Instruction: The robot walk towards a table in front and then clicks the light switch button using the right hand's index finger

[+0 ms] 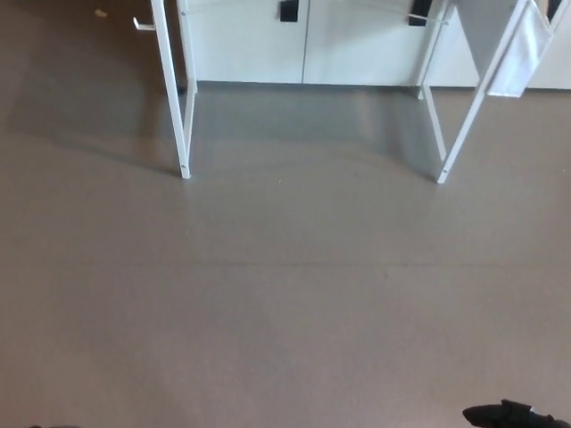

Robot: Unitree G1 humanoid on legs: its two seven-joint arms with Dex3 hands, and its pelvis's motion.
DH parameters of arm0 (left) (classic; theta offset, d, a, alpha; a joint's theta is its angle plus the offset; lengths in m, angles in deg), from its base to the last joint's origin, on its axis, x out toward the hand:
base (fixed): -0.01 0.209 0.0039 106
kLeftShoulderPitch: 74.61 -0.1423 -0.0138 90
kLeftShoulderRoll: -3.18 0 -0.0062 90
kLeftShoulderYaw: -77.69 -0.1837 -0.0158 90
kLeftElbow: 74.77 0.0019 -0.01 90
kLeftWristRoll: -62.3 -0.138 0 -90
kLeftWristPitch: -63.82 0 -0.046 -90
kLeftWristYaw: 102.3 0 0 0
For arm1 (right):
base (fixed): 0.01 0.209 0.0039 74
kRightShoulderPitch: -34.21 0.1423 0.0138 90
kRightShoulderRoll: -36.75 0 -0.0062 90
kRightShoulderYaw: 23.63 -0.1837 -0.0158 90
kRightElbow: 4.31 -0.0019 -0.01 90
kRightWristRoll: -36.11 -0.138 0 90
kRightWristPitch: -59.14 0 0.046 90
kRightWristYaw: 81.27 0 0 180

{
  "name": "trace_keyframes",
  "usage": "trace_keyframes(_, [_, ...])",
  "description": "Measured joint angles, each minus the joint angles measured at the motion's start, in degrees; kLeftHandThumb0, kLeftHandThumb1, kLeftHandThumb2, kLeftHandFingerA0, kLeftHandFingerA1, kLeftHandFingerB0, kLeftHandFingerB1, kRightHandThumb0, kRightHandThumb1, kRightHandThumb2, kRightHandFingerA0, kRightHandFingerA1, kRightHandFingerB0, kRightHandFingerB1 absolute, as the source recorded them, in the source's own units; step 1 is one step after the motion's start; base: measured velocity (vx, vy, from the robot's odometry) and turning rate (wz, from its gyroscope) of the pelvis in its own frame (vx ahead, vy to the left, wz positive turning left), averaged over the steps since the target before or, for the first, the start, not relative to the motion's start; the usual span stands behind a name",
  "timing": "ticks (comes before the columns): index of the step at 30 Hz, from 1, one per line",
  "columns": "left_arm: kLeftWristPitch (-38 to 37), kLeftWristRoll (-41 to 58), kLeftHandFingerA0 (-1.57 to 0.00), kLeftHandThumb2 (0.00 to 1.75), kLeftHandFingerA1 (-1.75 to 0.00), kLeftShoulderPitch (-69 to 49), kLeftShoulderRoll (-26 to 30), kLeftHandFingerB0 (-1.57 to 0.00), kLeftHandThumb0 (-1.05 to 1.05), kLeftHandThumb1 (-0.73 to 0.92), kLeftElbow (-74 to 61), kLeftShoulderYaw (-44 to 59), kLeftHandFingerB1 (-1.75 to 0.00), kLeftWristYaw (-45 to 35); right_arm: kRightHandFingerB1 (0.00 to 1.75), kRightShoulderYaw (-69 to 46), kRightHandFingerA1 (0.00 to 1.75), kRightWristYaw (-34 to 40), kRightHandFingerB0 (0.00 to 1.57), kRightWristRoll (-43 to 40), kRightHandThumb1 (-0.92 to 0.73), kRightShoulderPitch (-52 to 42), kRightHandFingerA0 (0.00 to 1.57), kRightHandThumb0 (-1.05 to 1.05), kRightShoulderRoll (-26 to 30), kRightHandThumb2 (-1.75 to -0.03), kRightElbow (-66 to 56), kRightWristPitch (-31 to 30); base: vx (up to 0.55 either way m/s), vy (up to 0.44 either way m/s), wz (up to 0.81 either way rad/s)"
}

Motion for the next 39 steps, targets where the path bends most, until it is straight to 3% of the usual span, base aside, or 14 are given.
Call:
trace_keyframes(4, [-1.00,-0.52,-0.46,0.57,-0.40,-1.02,-0.06,-0.45,-0.32,0.54,0.95,-0.86,-0.36,0.00,0.51,1.24,0.57,-0.04,0.49,0.99,-0.54,-1.28,0.63,-0.38,0.96,-0.76,-1.70,0.11,0.28,-0.078,0.27])
trace_keyframes(5, [-1.20,-0.59,-0.46,0.57,-0.40,-0.93,-0.11,-0.45,-0.30,0.54,0.85,-0.97,-0.36,-0.01,0.41,1.30,0.46,0.01,0.53,1.14,-0.64,-1.49,0.67,-0.31,1.31,-0.58,-2.10,0.17,0.28,-0.055,0.25])
trace_keyframes(12, [-2.34,-0.95,-0.46,0.56,-0.40,-3.49,-0.12,-0.46,-0.30,0.54,0.56,-1.22,-0.36,-0.11,0.40,1.74,0.45,-0.54,0.51,1.78,-0.65,-6.97,0.66,-0.32,3.34,-0.59,-9.10,-0.05,0.25,-0.035,-0.06])
trace_keyframes(26, [-4.97,-1.76,-0.47,0.56,-0.41,-5.03,-0.06,-0.45,-0.32,0.53,0.84,-1.42,-0.37,0.51,0.40,0.66,0.44,-1.96,0.51,1.70,-0.66,-11.30,0.65,-0.33,3.74,-0.59,-10.91,-1.04,0.33,0.107,-0.06])
trace_keyframes(39, [-6.56,-2.38,-0.49,0.56,-0.41,-4.60,-1.07,-0.47,-0.30,0.53,1.72,-1.70,-0.37,0.95,0.39,0.28,0.43,-2.75,0.51,1.70,-0.66,-9.05,0.62,-0.31,5.14,-0.59,-9.16,-1.47,0.32,-0.211,0.16])
